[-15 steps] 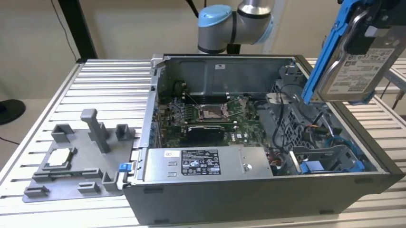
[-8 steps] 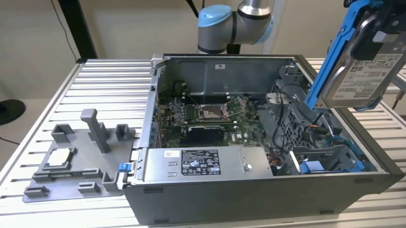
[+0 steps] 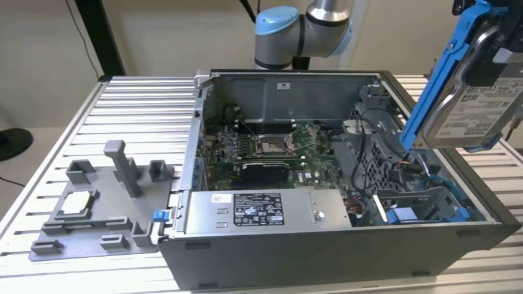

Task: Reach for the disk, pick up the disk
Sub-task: 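Pick up the disk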

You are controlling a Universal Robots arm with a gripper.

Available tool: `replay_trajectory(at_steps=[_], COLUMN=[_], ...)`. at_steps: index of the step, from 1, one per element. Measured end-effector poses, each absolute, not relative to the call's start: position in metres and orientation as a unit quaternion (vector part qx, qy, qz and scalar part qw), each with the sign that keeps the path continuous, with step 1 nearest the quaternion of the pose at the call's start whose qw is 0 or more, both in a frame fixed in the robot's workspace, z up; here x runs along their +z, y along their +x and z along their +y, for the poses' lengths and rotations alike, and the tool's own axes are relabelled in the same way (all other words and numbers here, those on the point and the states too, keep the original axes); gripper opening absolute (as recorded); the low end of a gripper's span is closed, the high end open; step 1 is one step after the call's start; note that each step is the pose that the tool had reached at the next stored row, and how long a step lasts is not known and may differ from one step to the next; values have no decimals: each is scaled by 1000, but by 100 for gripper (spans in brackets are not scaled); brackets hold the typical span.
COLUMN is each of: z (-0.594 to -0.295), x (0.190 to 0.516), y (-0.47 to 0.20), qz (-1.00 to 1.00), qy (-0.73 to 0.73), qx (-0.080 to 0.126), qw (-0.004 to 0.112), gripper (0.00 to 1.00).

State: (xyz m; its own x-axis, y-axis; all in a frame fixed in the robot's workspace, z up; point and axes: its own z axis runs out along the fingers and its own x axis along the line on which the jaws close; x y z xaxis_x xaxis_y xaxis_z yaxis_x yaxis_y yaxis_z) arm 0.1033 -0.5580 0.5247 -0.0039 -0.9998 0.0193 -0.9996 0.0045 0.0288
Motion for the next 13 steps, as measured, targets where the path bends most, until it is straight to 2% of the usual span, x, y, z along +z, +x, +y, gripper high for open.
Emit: replay_trajectory(at_steps=[13], z=[-582], x=[525], y=[104], qz=[-708], qy=[706], qx=[-3], qw=[17], gripper=[0])
